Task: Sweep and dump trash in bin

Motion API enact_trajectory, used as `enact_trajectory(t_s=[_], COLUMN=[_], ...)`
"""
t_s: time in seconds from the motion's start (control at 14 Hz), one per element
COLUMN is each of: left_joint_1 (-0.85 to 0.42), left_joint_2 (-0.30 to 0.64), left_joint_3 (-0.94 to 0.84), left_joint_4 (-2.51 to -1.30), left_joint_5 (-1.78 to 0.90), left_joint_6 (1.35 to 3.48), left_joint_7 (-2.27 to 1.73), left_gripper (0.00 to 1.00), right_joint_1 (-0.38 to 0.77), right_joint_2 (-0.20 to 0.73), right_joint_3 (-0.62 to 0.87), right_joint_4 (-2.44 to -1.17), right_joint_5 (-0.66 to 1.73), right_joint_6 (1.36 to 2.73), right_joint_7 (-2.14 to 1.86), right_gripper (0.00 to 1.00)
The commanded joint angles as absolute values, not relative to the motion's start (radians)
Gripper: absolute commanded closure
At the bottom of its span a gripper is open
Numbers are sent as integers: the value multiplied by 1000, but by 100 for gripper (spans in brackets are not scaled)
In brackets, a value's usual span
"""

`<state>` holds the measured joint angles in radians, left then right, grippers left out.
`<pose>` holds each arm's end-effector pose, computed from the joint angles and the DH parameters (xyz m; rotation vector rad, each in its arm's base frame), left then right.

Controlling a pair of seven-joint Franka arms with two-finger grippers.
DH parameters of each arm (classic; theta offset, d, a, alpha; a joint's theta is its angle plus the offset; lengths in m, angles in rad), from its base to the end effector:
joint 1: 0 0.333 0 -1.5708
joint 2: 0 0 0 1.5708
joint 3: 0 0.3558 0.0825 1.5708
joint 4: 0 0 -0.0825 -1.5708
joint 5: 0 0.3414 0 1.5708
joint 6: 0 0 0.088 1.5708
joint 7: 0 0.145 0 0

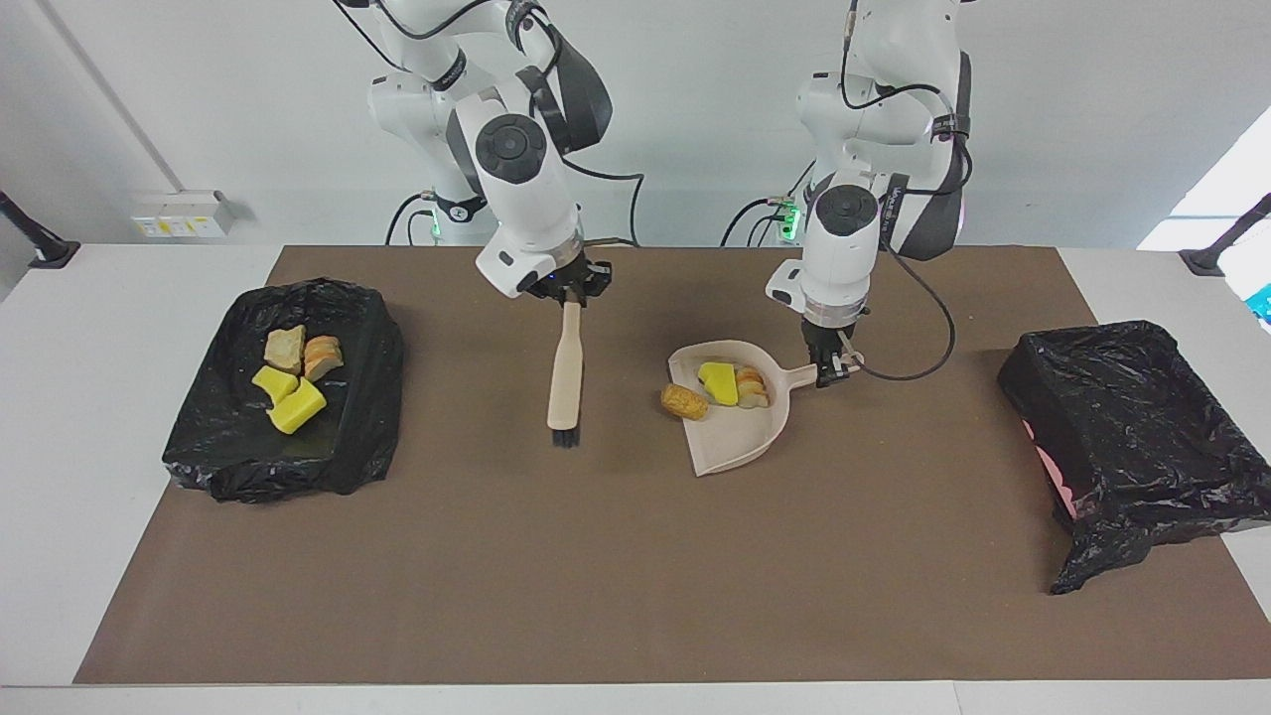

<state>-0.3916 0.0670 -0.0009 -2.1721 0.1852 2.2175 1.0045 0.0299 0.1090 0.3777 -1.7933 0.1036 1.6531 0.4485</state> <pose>0.4763 -0.1847 0.3897 -2.1894 2.0610 0.0974 0.4737 0.2121 0.4875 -3.0814 0.0912 0.4325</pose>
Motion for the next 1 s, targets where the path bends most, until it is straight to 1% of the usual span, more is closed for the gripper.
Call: enact_trajectory(t_s=[0.0, 0.21, 0.36, 0.43, 0.5, 0.64, 0.79, 0.93], left_joint_1=[-362, -365, -374, -389, -396, -455, -462, -501], left_joint_2=[74, 72, 61, 60, 58, 70, 74, 68], left_joint_3=[-6, -6, -8, -8, -8, -8, -9, -9], left_joint_4=[-2155, -2164, -2183, -2189, -2192, -2198, -2198, -2201], left_joint_5=[161, 161, 160, 160, 160, 160, 160, 160], left_joint_6=[2230, 2235, 2237, 2241, 2243, 2255, 2276, 2273], left_joint_7=[1097, 1184, 1164, 1158, 1138, 1070, 1036, 967], left_gripper=[100, 100, 100, 100, 100, 100, 100, 100], right_joint_1=[-44, -152, -204, -206, -206, -204, -196, -125], right_joint_2=[57, 9, -90, -142, -175, -186, -187, -199], right_joint_3=[388, 388, 391, 391, 393, 393, 397, 397], right_joint_4=[-1891, -1991, -2160, -2234, -2288, -2313, -2312, -2313], right_joint_5=[67, 67, 67, 72, 80, 84, 86, 94], right_joint_6=[1654, 1673, 1776, 1819, 1842, 1855, 1856, 1855], right_joint_7=[379, 226, 134, 121, 118, 123, 133, 207], right_gripper=[100, 100, 100, 100, 100, 100, 100, 100])
